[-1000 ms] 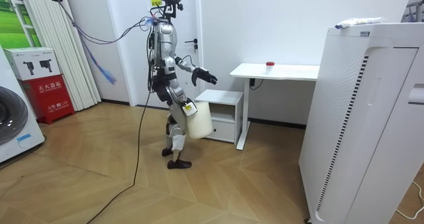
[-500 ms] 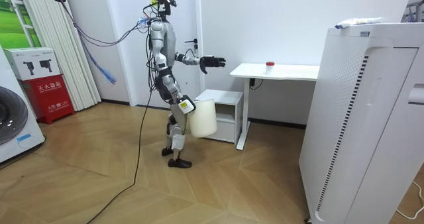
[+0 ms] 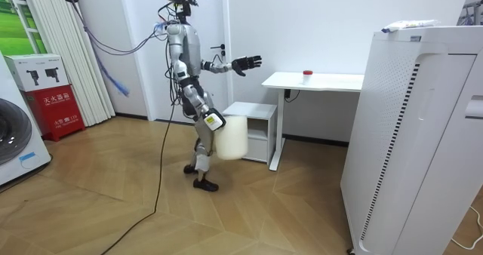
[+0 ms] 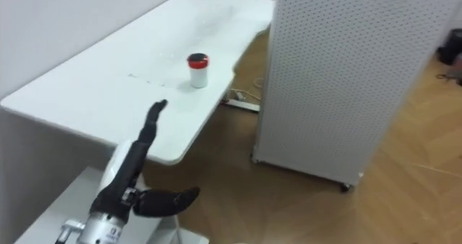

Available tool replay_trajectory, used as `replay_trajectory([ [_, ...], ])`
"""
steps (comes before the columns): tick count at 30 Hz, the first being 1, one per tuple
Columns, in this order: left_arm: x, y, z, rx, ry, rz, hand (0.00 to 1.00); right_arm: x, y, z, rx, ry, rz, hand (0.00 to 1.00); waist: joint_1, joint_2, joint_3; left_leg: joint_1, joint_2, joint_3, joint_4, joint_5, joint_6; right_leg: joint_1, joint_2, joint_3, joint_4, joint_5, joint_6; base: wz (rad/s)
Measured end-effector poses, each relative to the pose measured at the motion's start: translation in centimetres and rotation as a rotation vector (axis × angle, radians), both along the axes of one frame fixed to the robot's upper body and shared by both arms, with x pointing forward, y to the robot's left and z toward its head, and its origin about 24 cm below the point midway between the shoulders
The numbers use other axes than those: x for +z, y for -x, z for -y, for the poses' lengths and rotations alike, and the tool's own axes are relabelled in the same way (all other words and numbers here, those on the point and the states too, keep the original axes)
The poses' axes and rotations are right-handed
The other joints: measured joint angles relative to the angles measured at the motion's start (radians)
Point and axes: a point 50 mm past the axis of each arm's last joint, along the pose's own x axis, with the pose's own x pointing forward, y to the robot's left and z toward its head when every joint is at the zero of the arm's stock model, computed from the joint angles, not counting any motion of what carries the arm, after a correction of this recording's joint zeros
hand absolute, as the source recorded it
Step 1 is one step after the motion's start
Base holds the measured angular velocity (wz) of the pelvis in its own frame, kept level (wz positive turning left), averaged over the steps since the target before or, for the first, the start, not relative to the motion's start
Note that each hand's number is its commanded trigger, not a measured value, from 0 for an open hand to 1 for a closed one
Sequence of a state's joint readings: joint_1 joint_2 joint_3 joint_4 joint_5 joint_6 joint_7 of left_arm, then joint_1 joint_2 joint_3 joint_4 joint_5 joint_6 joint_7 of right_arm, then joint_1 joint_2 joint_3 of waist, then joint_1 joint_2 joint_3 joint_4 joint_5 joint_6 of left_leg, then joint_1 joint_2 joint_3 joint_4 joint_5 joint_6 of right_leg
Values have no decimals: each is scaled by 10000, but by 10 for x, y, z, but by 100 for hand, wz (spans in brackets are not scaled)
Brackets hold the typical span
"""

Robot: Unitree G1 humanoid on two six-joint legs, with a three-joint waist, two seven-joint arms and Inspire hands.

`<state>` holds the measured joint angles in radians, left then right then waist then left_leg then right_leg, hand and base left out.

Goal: Pick garbage

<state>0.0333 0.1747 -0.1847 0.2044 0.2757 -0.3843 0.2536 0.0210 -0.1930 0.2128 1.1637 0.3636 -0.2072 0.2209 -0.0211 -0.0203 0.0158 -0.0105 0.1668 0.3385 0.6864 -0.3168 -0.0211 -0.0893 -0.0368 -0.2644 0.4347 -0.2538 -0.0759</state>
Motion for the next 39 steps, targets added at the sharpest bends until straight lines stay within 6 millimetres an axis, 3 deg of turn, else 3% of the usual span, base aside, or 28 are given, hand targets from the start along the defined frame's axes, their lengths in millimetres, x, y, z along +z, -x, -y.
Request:
replay_trajectory([
  [2,1,0,-4,300,75,66,0,-1,2,0,75,120,-184,100,15,-147,68,-566,161,-378,1222,493,-31,127,151,420,186,-138,-59,-41],
  [4,2,-1,-7,593,210,213,0,0,1,3,-42,268,-185,100,91,-106,42,-1133,93,-749,1214,321,118,170,254,720,163,-174,-110,-46],
  [7,3,-1,-9,993,313,406,0,-1,3,5,-220,521,-301,100,370,-59,21,-2253,-438,-1443,1,393,19,327,304,1099,-35,-168,-149,-60],
  [8,3,0,-9,1132,366,473,0,-2,4,6,-276,634,-407,100,527,-41,11,-2493,-627,-1622,-1099,637,-79,373,294,1323,-23,-272,-108,-46],
  [9,4,0,-10,1216,409,583,0,-1,5,8,-278,738,-459,100,572,-6,-5,-2675,-915,-2081,-2367,1240,-29,417,288,1472,-6,-427,-74,-44],
  [10,4,1,-11,1258,408,607,0,-2,5,8,-280,741,-499,100,616,-24,-13,-2757,-1064,-2285,-2755,1653,27,473,247,1586,40,-512,-6,-46],
  [11,3,2,-13,1438,419,642,0,-2,6,8,-268,738,-549,100,738,30,-77,-2714,-1302,-2587,-3272,2272,-16,504,179,1824,185,-659,205,-40],
  [12,3,3,-16,1627,417,673,0,-2,6,8,-157,787,-612,100,747,-21,-114,-2538,-1468,-2631,-3329,2534,226,489,99,1853,236,-807,367,-38],
  [13,3,3,-17,1716,410,693,0,-2,7,8,-96,779,-648,100,773,-77,-120,-2481,-1539,-2615,-3321,2583,238,514,62,1816,252,-860,433,-31],
  [14,3,5,-20,1907,393,732,0,-3,9,8,-81,786,-701,100,850,-147,-123,-2452,-1650,-2607,-3169,2635,456,567,-48,1801,231,-937,541,-24],
  [17,5,4,-29,2303,287,898,0,-2,6,6,86,798,-562,100,945,-274,-126,-2473,-1798,-2584,-2838,2282,609,764,-237,1793,-94,-1001,651,-14],
  [23,9,2,-35,2606,370,1093,0,-1,4,2,310,854,-464,100,1085,-187,-80,-2413,-1879,-2560,-1658,1013,646,1328,-486,1809,-83,-1505,846,-11],
  [25,13,2,-35,2581,414,1222,0,-2,7,3,264,868,-538,100,1075,-201,-75,-2383,-2073,-2542,-1446,649,746,1377,-708,1796,275,-1834,981,6],
  [27,19,1,-33,2516,462,1516,0,-2,7,4,212,959,-591,100,1126,-182,-75,-2235,-2273,-2388,-1306,378,925,952,-1163,1471,1688,-1950,1158,-2],
  [30,23,2,-32,2597,473,1796,0,-2,7,3,195,1040,-601,100,1110,-139,-93,-1989,-2476,-2329,-1253,126,1133,434,-1623,1188,3210,-1618,1466,8],
  [32,23,2,-33,2778,519,1863,0,-2,7,3,205,1041,-604,100,1216,-72,-61,-1758,-2477,-2356,-1384,40,1198,330,-1708,968,3598,-1258,1582,-9],
  [33,23,2,-33,2847,565,1896,0,-2,6,2,260,1043,-566,100,1306,16,0,-1592,-2432,-2544,-1582,12,1197,114,-1674,984,3675,-1218,1585,-20],
  [35,23,3,-33,2976,629,1938,0,0,2,0,345,988,-380,100,1410,141,5,-1479,-2352,-2916,-1838,34,1161,-493,-1468,1010,3145,-1524,1475,-14],
  [37,22,3,-33,3038,726,1923,0,1,-1,-2,530,998,-240,100,1356,147,-11,-1336,-2247,-3015,-2033,73,1093,-897,-1363,1092,1820,-1363,1409,9],
  [38,22,3,-33,3082,738,1916,0,2,-4,-4,645,989,-121,100,1311,117,-3,-1245,-2232,-3157,-2054,36,1018,-1031,-1330,1121,1094,-401,1387,29],
  [39,18,5,-33,3095,712,1763,0,1,-3,-4,679,990,-172,100,1238,121,-86,-1083,-2162,-3308,-2197,61,914,-775,-1215,1010,763,-299,1362,22],
])
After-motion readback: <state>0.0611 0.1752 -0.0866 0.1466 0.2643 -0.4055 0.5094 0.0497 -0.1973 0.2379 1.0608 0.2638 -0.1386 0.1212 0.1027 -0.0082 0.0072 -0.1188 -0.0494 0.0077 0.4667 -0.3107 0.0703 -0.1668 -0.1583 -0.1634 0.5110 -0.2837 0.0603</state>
